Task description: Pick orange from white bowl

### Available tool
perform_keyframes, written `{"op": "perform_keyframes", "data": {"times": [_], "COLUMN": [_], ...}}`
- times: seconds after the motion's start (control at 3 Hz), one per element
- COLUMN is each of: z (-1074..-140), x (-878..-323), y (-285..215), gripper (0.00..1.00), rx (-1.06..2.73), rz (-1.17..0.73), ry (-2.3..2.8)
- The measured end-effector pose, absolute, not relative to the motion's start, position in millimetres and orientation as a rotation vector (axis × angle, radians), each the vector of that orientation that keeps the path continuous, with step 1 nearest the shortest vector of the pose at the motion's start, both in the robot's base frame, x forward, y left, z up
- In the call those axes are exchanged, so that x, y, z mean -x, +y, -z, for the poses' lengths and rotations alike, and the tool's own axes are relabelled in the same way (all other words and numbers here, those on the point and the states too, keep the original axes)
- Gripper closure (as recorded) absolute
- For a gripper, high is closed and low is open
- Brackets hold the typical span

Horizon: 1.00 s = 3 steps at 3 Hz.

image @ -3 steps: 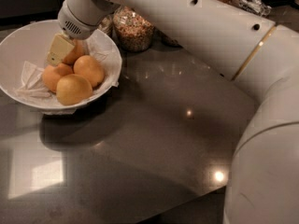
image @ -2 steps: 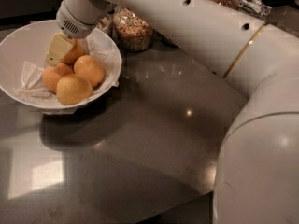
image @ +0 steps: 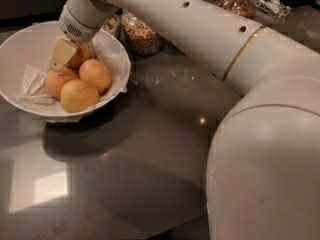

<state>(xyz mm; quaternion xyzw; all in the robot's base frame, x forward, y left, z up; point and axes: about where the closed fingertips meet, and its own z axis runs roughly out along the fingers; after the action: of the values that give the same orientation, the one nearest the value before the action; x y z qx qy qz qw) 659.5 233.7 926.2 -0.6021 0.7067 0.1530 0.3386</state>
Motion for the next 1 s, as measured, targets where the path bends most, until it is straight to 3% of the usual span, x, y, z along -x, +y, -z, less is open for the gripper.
{"op": "perform_keyframes", "data": {"times": [0.33, 1.0], "z": [-919.0, -922.8], "x": [-665.0, -665.0], "y": [235.3, 235.3], "gripper": [0.18, 0.6], "rx": [1.572, 1.572], "rz": [-0.407, -0.407], "ry": [1.86, 1.86]}}
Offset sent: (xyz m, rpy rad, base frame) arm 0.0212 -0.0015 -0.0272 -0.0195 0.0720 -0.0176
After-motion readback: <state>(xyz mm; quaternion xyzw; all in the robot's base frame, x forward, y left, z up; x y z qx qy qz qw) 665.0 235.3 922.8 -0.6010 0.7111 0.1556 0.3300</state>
